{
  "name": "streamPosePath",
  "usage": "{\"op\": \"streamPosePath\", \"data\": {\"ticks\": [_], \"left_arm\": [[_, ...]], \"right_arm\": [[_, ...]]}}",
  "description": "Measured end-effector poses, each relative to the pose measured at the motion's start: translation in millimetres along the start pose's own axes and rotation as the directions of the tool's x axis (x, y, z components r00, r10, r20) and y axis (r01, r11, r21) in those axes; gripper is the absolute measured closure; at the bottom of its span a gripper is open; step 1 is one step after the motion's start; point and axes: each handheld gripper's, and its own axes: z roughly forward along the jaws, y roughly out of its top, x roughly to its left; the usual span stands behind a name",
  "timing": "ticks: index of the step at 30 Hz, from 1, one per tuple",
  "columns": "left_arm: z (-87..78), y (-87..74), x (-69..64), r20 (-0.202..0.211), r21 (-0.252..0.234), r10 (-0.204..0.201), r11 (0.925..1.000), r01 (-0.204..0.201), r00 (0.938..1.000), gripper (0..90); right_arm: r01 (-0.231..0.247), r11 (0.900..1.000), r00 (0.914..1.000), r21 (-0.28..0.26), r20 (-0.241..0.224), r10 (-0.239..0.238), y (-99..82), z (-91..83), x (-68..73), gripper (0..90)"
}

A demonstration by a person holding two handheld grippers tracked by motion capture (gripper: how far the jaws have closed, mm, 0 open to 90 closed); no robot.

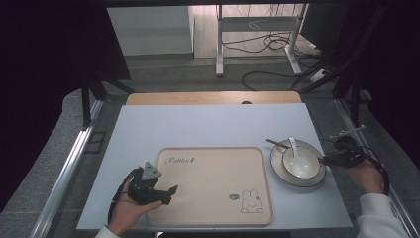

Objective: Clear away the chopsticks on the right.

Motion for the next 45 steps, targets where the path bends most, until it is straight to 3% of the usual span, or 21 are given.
{"op": "streamPosePath", "data": {"ticks": [11,26,27,28,29,32,37,45], "left_arm": [[0.1,-0.2,-0.1,-0.002,0.002,0.005,1.0,-0.005,1.0,12.8],[0.4,-0.4,0.7,0.0,0.012,0.017,0.9998,-0.017,0.9999,12.8],[0.4,-0.4,0.7,0.0,0.012,0.018,0.9998,-0.018,0.9998,12.8],[0.5,-0.5,0.9,0.0,0.012,0.017,0.9998,-0.017,0.9999,12.8],[0.5,-0.5,0.9,-0.001,0.012,0.017,0.9998,-0.017,0.9998,12.8],[0.8,-0.3,0.6,-0.001,0.013,0.018,0.9997,-0.018,0.9998,12.9],[1.6,-0.4,-0.1,-0.002,0.018,0.024,0.9996,-0.024,0.9997,12.9],[2.4,-0.9,-0.3,-0.003,0.021,0.023,0.9995,-0.023,0.9997,12.9]], "right_arm": [[-0.019,0.9998,0.9998,-0.006,-0.003,0.019,-2.7,0.9,-4.4,89.0],[-0.004,1.0,1.0,0.002,-0.007,0.004,-2.1,-1.5,-3.9,86.3],[0.005,0.9999,1.0,-0.016,0.003,-0.005,-2.7,-6.9,-6.4,76.3],[0.005,0.9999,1.0,-0.016,0.003,-0.005,-2.7,-6.9,-6.4,76.3],[0.028,0.9993,0.9986,-0.024,0.045,-0.027,-4.9,-12.3,-9.5,66.6],[0.048,0.9988,0.9973,-0.013,0.057,-0.047,-7.1,-13.6,-12.2,59.6],[0.096,0.9951,0.9942,0.024,0.046,-0.097,-10.0,-6.4,-19.3,60.4],[0.132,0.99,0.9912,0.049,0.002,-0.132,-8.2,2.0,-20.4,66.3]]}}
